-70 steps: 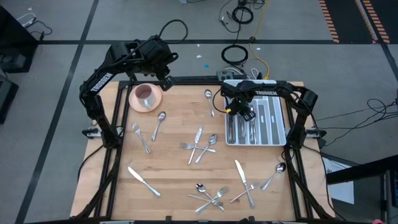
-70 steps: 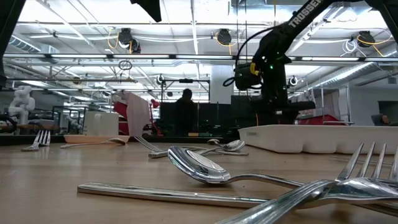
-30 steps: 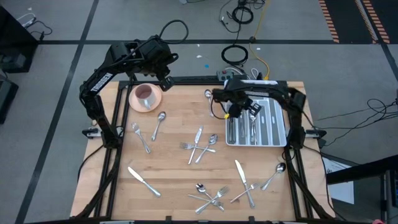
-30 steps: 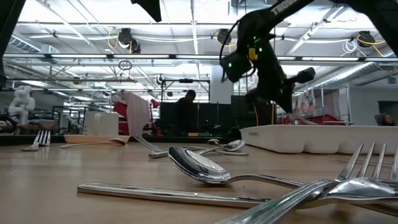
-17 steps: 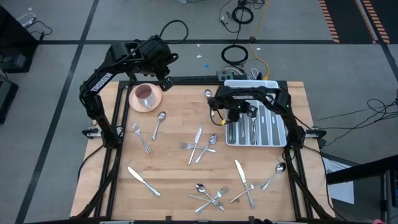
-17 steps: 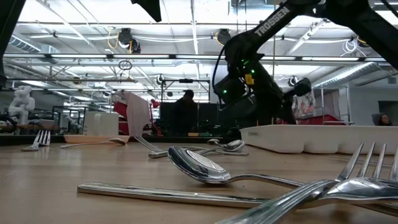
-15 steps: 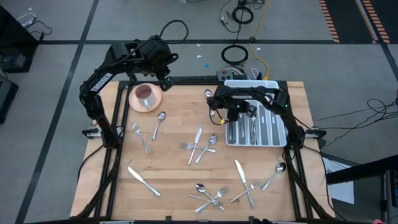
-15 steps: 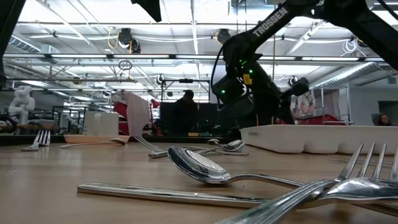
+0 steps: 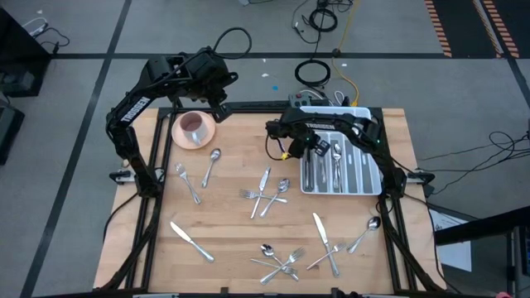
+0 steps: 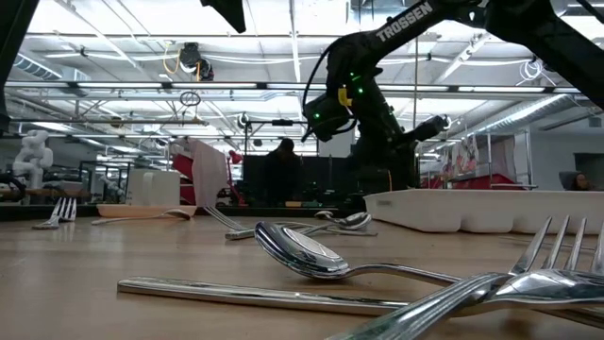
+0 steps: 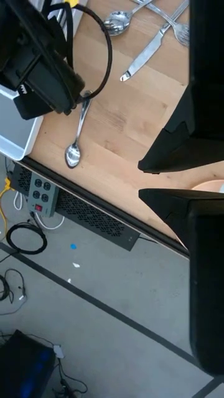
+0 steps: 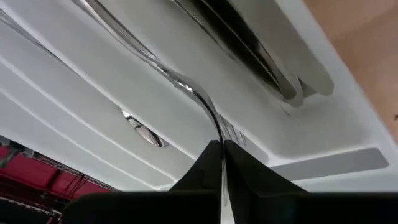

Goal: Sort silverware
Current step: Put the silver fork into the white cutlery tray

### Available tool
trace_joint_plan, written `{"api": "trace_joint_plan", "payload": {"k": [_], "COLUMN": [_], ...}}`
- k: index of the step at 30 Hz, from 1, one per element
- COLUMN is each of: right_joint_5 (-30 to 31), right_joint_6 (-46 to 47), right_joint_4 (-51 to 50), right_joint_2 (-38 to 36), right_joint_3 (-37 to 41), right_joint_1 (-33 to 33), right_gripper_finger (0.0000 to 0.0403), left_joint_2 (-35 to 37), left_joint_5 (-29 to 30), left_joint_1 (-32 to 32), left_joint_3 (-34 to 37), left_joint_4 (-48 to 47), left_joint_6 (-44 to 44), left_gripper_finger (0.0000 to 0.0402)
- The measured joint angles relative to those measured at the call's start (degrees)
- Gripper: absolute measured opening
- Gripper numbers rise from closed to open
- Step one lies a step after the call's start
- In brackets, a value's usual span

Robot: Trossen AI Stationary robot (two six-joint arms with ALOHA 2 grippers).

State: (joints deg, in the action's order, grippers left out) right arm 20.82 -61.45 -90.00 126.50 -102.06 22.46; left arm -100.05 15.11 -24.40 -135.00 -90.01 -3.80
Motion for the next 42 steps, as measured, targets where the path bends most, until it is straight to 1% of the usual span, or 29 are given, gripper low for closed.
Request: {"api": "trace_joint_plan", "payload": {"k": [5,8,14,24,30,34,37,42], "right_joint_5": [1.26,-0.37,0.26,-0.32,-0.26,-1.58,-3.15,-3.18], "right_joint_6": [-0.41,-0.57,1.12,1.25,3.98,3.86,4.12,5.72], "right_joint_4": [0.03,0.01,-0.02,-0.02,-0.06,-0.02,0.05,0.18], "right_joint_2": [-0.09,-0.09,-0.17,-0.17,-0.43,-1.62,-2.28,-3.25], "right_joint_3": [0.0,0.0,0.02,0.02,0.1,0.21,2.07,8.37], "right_joint_1": [-0.24,0.22,2.43,3.56,5.61,5.73,5.73,5.71], "right_gripper_finger": [0.0,0.0,0.0,0.0,0.0,0.0,0.0,0.0], "left_joint_2": [0.0,0.0,0.0,0.0,0.0,-0.02,-0.02,-0.02], "left_joint_5": [0.02,0.02,0.02,0.03,0.04,0.04,0.04,0.07], "left_joint_1": [0.0,0.0,0.0,0.0,0.0,0.0,0.0,0.0], "left_joint_3": [0.0,0.0,0.0,0.0,0.04,0.35,0.37,0.37], "left_joint_4": [0.0,0.0,0.02,0.0,0.02,0.0,0.0,0.04], "left_joint_6": [-0.13,-0.05,-0.08,-0.13,-0.13,-0.25,-1.33,-1.68], "left_gripper_finger": [0.0059,0.0059,0.0059,0.0059,0.0059,0.0059,0.0059,0.0059]}}
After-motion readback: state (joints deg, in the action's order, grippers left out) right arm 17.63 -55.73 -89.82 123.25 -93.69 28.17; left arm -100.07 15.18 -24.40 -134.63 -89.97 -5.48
